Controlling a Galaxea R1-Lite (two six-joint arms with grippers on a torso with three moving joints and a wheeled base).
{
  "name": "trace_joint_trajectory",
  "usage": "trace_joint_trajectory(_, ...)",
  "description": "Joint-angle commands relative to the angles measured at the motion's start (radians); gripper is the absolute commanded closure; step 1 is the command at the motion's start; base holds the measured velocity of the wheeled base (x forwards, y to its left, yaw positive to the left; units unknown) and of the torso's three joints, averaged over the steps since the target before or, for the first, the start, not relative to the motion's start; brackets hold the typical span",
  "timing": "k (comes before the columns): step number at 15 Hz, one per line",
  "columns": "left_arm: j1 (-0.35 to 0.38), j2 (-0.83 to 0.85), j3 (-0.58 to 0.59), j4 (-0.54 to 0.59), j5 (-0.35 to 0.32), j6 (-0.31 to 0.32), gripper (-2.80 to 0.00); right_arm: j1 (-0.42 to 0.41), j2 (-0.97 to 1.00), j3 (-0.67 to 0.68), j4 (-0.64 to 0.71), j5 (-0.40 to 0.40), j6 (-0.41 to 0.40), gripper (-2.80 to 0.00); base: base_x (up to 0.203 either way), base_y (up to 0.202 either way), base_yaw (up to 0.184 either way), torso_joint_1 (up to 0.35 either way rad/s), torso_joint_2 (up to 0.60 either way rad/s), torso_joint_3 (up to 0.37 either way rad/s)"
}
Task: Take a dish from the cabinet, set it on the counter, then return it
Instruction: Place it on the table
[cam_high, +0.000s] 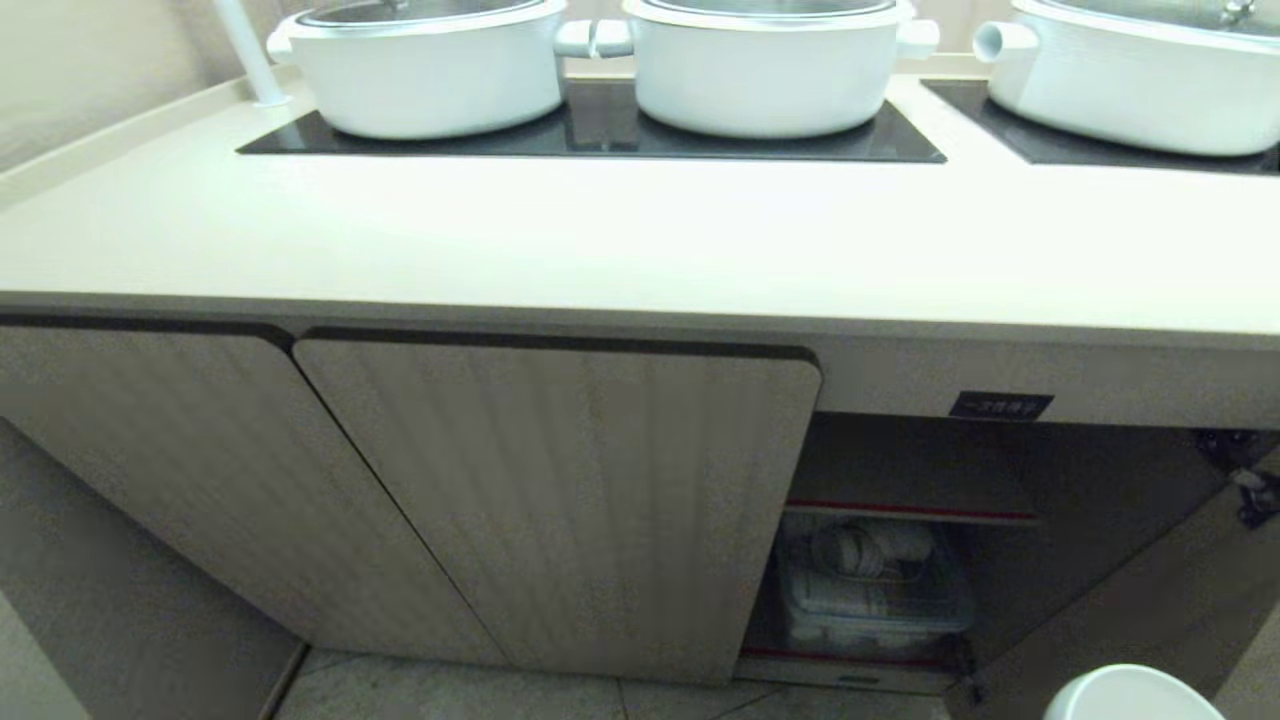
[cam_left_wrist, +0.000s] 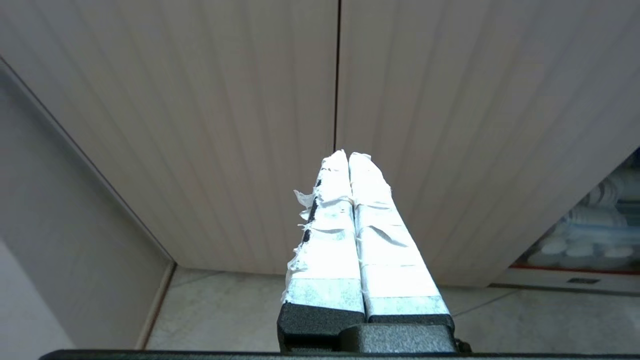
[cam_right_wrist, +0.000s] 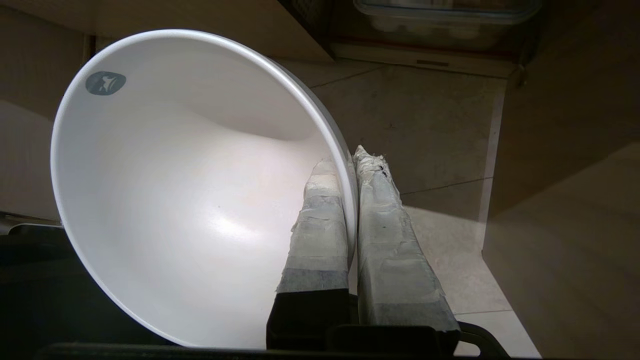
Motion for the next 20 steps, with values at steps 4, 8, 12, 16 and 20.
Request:
trace_joint_trajectory(4,0.000,0.000,0.001,-0.001,0.000,0.000,0.00,0.000,0.003,-0.002,0.001,0.001,0.002,0.00,0.000,0.000,0.000,0.206,-0.50,-0.297)
trace_joint_trajectory(8,0.000,0.000,-0.001,-0.001,0.000,0.000,0.00,0.000,0.003,0.001,0.001,0.001,0.002,0.00,0.000,0.000,0.000,0.226,-0.52,-0.299)
trace_joint_trajectory(12,0.000,0.000,-0.001,-0.001,0.000,0.000,0.00,0.000,0.003,0.003,0.001,0.005,0.002,0.00,0.000,0.000,0.000,0.249,-0.56,-0.312)
trace_joint_trajectory(16,0.000,0.000,-0.001,-0.001,0.000,0.000,0.00,0.000,0.003,0.003,0.003,0.005,0.002,0.00,0.002,0.004,-0.057,0.271,-0.60,-0.325)
trace_joint_trajectory(20,0.000,0.000,-0.001,-0.001,0.000,0.000,0.00,0.000,0.003,0.003,0.003,0.005,0.002,0.00,0.000,0.009,-0.165,0.215,-0.46,-0.243)
